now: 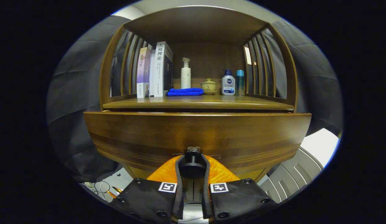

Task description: Pull open the drawer, take out the items inside it, and place them on the countertop above the cabinet.

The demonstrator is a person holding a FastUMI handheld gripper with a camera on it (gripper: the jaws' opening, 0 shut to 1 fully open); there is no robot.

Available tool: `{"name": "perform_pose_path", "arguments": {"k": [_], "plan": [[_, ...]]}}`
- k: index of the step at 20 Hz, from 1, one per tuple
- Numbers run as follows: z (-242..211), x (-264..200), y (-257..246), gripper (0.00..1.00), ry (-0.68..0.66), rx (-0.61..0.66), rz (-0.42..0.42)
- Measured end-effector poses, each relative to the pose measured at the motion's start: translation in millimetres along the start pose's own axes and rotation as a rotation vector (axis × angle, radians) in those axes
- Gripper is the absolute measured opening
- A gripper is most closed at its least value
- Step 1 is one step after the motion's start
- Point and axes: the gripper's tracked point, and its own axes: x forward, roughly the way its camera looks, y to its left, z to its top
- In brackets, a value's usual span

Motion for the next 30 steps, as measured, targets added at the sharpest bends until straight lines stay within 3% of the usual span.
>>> {"name": "perform_pose_path", "arguments": {"k": [10, 16, 18, 23, 30], "plan": [[-25, -71, 3, 0.25, 0.024, -0.006, 0.029], [-34, -88, 7, 0.28, 0.051, -0.008, 0.066], [-34, -94, 5, 0.48, 0.101, 0.019, 0.079], [18, -115, -14, 0.97, 0.016, 0.03, 0.055], [80, -125, -15, 0.97, 0.033, 0.015, 0.058]]}}
